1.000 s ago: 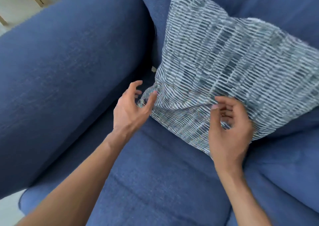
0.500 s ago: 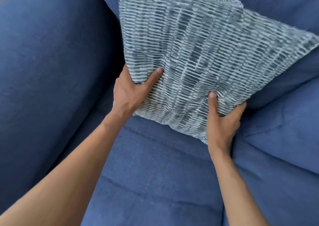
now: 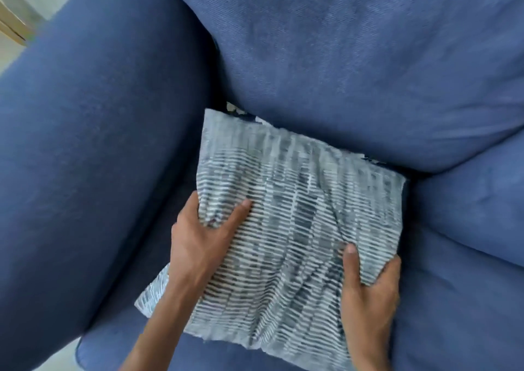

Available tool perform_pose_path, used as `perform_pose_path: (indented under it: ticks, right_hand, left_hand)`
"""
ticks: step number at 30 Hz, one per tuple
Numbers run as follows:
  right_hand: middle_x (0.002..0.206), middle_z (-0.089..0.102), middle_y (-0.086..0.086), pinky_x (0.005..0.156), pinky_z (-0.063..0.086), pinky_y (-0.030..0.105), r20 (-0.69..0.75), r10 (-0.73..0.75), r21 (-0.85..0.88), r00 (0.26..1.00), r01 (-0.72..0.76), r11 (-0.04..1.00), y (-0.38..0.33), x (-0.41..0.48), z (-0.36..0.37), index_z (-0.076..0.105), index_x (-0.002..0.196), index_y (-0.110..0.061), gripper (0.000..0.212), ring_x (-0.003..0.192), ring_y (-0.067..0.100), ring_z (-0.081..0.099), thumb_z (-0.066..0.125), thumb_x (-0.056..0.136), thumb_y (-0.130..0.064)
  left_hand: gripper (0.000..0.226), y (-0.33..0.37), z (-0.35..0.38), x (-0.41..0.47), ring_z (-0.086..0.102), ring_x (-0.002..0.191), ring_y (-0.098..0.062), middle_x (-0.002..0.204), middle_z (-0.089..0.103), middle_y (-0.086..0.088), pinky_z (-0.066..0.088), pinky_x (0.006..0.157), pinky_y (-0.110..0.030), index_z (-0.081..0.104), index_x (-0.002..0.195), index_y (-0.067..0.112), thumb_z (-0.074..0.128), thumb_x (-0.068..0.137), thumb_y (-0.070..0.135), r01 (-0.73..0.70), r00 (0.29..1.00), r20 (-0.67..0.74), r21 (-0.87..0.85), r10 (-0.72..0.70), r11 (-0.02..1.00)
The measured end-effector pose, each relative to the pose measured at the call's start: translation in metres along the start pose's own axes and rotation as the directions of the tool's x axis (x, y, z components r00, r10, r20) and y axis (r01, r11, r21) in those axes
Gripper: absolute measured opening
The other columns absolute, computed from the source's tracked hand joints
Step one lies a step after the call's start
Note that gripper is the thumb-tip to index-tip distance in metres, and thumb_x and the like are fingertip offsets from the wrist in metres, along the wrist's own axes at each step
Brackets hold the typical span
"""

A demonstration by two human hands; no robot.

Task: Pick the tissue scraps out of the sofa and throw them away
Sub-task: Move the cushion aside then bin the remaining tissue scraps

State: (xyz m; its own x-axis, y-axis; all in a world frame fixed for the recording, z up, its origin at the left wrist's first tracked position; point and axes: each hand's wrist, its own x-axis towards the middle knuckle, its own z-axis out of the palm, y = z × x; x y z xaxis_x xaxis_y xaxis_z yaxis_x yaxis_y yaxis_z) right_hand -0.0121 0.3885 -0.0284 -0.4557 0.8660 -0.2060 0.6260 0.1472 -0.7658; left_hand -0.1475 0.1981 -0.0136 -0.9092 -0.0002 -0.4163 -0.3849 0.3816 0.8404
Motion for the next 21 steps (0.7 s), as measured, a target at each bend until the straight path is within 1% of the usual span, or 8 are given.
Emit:
perform_pose_path:
  ticks: [1, 2, 6, 8, 10, 13, 18, 21]
  right_hand:
    - [0.127, 0.069, 0.013, 0.089, 0.044, 0.033, 0.008, 0.051, -0.008, 0.999, -0.051, 0.999, 0.007, -0.009, -0.001, 0.055, 0.134, -0.016, 0.053, 0.118, 0.035, 0.063, 0.073, 0.089, -0.036]
    - [0.129, 0.068, 0.019, 0.086, 0.043, 0.034, 0.006, 0.092, -0.007, 0.996, -0.092, 0.996, 0.012, -0.017, -0.002, 0.055, 0.136, -0.014, 0.057, 0.118, 0.038, 0.063, 0.075, 0.087, -0.035]
    - [0.120, 0.071, 0.020, 0.078, 0.037, 0.032, -0.032, 0.178, -0.046, 0.983, -0.180, 0.983, 0.024, -0.034, -0.006, 0.056, 0.135, -0.019, 0.057, 0.109, 0.040, 0.066, 0.078, 0.085, -0.035]
    - [0.112, 0.072, 0.015, 0.078, 0.035, 0.031, -0.022, 0.183, -0.052, 0.983, -0.184, 0.982, 0.024, -0.031, -0.006, 0.056, 0.132, -0.018, 0.054, 0.109, 0.039, 0.066, 0.076, 0.086, -0.037]
    - [0.099, 0.068, -0.001, 0.079, 0.035, 0.028, 0.001, 0.181, -0.068, 0.983, -0.181, 0.981, 0.023, -0.025, -0.003, 0.054, 0.129, -0.019, 0.052, 0.110, 0.035, 0.064, 0.071, 0.087, -0.044]
    - [0.119, 0.068, 0.003, 0.084, 0.041, 0.030, 0.031, 0.160, -0.100, 0.987, -0.156, 0.983, 0.023, -0.019, 0.003, 0.050, 0.133, -0.019, 0.062, 0.114, 0.033, 0.064, 0.063, 0.086, -0.058]
    - [0.133, 0.065, 0.012, 0.097, 0.049, 0.039, 0.042, 0.126, -0.077, 0.991, -0.122, 0.990, 0.024, -0.018, 0.010, 0.045, 0.143, -0.007, 0.087, 0.123, 0.035, 0.061, 0.054, 0.082, -0.069]
    - [0.114, 0.069, -0.009, 0.088, 0.043, 0.030, 0.015, 0.104, -0.071, 0.994, -0.102, 0.992, 0.023, -0.022, 0.008, 0.049, 0.127, -0.021, 0.064, 0.109, 0.029, 0.063, 0.055, 0.085, -0.068]
  left_hand:
    - [0.047, -0.010, -0.001, -0.006, 0.072, 0.087, 0.007, 0.101, 0.076, 0.026, 0.060, 0.079, -0.027, 0.068, 0.111, 0.040, 0.080, 0.073, 0.064, 0.037, 0.999, 0.019, 0.021, -0.037, 0.999]
    - [0.047, -0.019, -0.003, -0.011, 0.073, 0.085, 0.008, 0.099, 0.076, 0.027, 0.060, 0.078, -0.027, 0.069, 0.109, 0.040, 0.079, 0.071, 0.066, 0.069, 0.997, 0.033, 0.039, -0.070, 0.997]
    - [0.051, -0.037, -0.008, -0.019, 0.071, 0.079, 0.012, 0.092, 0.076, 0.028, 0.056, 0.068, -0.019, 0.071, 0.103, 0.040, 0.077, 0.066, 0.073, 0.135, 0.988, 0.066, 0.114, -0.143, 0.984]
    - [0.049, -0.037, -0.007, -0.015, 0.070, 0.081, 0.013, 0.094, 0.075, 0.030, 0.054, 0.068, -0.017, 0.071, 0.104, 0.041, 0.076, 0.067, 0.074, 0.130, 0.988, 0.068, 0.135, -0.140, 0.982]
    - [0.047, -0.035, -0.004, -0.008, 0.071, 0.081, 0.011, 0.094, 0.075, 0.031, 0.056, 0.070, -0.020, 0.070, 0.103, 0.041, 0.077, 0.069, 0.073, 0.119, 0.989, 0.068, 0.148, -0.130, 0.982]
    - [0.049, -0.034, 0.001, 0.000, 0.072, 0.080, 0.010, 0.093, 0.075, 0.030, 0.057, 0.070, -0.021, 0.070, 0.102, 0.040, 0.077, 0.068, 0.074, 0.125, 0.989, 0.055, 0.162, -0.136, 0.979]
    - [0.053, -0.039, 0.005, 0.002, 0.071, 0.079, 0.011, 0.092, 0.075, 0.030, 0.055, 0.067, -0.020, 0.070, 0.102, 0.039, 0.075, 0.066, 0.078, 0.163, 0.985, 0.032, 0.197, -0.172, 0.967]
    - [0.052, -0.040, 0.006, 0.002, 0.070, 0.076, 0.011, 0.090, 0.074, 0.032, 0.052, 0.063, -0.017, 0.071, 0.102, 0.037, 0.074, 0.068, 0.076, 0.206, 0.974, 0.048, 0.220, -0.221, 0.954]
